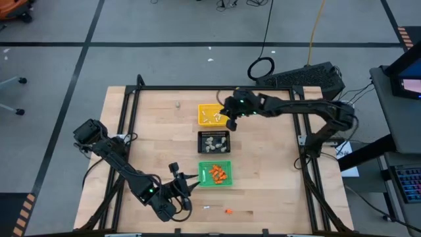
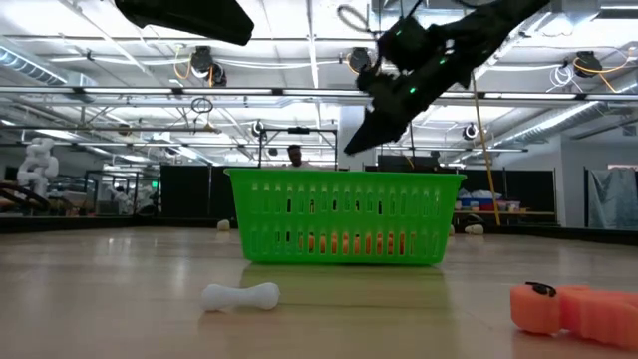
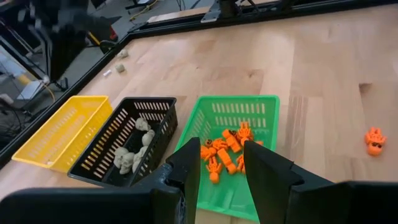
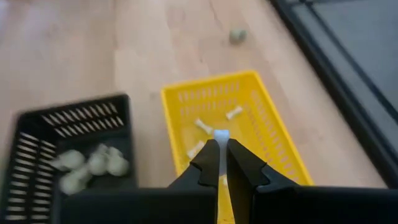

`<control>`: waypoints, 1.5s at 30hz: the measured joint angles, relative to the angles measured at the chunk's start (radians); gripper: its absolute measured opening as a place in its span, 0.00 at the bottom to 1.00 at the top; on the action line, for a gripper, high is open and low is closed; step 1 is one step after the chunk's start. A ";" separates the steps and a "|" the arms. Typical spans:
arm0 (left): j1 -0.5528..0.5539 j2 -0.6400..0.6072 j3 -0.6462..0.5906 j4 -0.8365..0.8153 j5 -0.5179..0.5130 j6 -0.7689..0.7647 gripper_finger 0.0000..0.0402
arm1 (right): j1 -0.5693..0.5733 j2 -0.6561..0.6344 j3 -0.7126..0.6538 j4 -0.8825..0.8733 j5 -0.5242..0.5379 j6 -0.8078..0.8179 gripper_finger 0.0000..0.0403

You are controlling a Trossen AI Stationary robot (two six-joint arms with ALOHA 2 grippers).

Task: Sort Halloween decoration
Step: Put the white bone toy into the yellow basket

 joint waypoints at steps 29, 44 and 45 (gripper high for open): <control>-0.009 -0.002 0.000 -0.052 0.079 -0.052 0.30 | 0.011 0.102 0.198 -0.382 0.054 0.007 0.40; -0.044 -0.095 0.000 -0.451 0.395 -0.580 0.30 | 0.625 -0.459 -0.263 -0.214 0.382 0.267 0.39; -0.043 -0.095 0.000 -0.482 0.432 -0.621 0.30 | 0.666 -0.473 -0.295 -0.193 0.427 0.279 0.39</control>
